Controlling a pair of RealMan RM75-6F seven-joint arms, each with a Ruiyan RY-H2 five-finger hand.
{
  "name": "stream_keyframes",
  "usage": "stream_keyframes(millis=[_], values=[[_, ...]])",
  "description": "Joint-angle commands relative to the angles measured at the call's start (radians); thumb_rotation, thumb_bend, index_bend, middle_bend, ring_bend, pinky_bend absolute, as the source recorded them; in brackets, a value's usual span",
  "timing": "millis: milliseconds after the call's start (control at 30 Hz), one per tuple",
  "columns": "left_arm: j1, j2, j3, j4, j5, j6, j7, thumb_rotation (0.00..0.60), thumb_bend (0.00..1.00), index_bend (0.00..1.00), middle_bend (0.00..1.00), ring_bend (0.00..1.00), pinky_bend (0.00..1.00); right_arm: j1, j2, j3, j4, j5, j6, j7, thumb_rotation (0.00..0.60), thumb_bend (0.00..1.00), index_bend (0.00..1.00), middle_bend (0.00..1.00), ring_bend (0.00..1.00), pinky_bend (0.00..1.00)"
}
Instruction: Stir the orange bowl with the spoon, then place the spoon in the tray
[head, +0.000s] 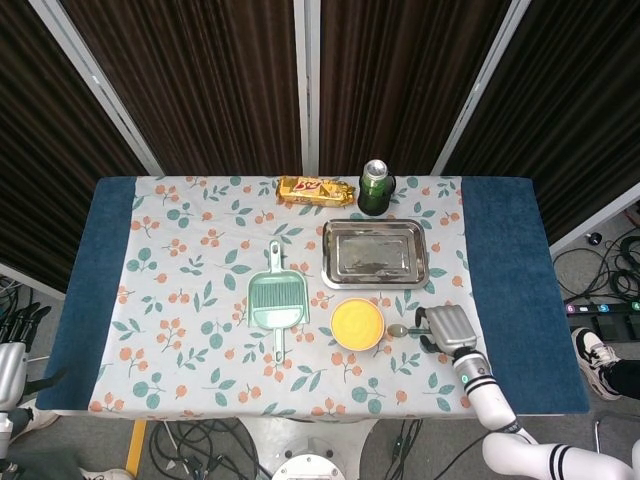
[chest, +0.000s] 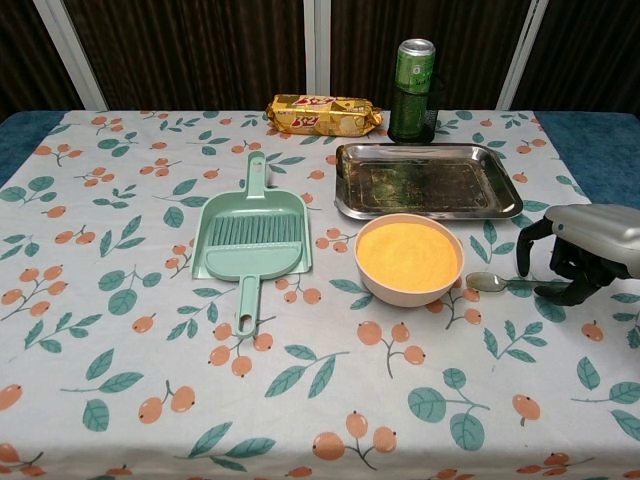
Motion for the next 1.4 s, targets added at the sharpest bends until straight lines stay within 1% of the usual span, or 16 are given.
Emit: stream_keyframes(millis=[33,233,733,900,1033,1167,1300,1400], values=[[0.000,-0.001,0.000,0.001,-0.001,-0.001,-0.001,0.600,0.14,0.18,0.18,0.12,0.14,0.003,-0.006,-0.002,0.009,0.001,0.002,0.001,0.600,0.31,0.48,0.96,0.99,1.00],[0.000,-0.003,0.000,0.006,-0.003,-0.005,-0.005,0.600,0.14,0.18,0.18,0.12,0.14,0.007,-0.016,-0.005,0.025,0.006,0.001,0.007,0.600,0.33,0.51,0.96,0.99,1.00],[-0.001,-0.009,-0.002,0.022,-0.006,-0.012,-0.018,0.600,0.14,0.18,0.18,0.12,0.14,0.014,-0.035,-0.014,0.048,0.016,0.006,0.002,0.600,0.33,0.52,0.96,0.99,1.00],[0.001,-0.009,-0.001,0.023,-0.005,-0.010,-0.025,0.600,0.14,0.18,0.18,0.12,0.14,0.013,-0.030,-0.015,0.042,0.010,0.013,0.005,0.600,0.35,0.55,0.96,0.99,1.00],[0.004,-0.008,-0.001,0.024,-0.004,-0.005,-0.026,0.600,0.14,0.18,0.18,0.12,0.14,0.012,0.008,-0.009,0.000,-0.013,0.038,0.005,0.600,0.36,0.55,0.96,0.99,1.00],[0.004,-0.007,-0.001,0.022,-0.002,-0.003,-0.024,0.600,0.14,0.18,0.18,0.12,0.14,0.012,0.066,0.005,-0.066,-0.028,0.061,0.004,0.600,0.36,0.55,0.96,0.99,1.00],[0.006,-0.005,-0.002,0.019,-0.002,0.001,-0.024,0.600,0.14,0.18,0.18,0.12,0.14,0.028,0.143,0.032,-0.158,-0.045,0.070,0.001,0.600,0.36,0.55,0.96,0.99,1.00],[0.007,-0.004,0.000,0.017,0.000,0.002,-0.023,0.600,0.14,0.18,0.18,0.12,0.14,0.045,0.176,0.060,-0.217,-0.041,0.059,0.021,0.600,0.36,0.55,0.96,0.99,1.00]])
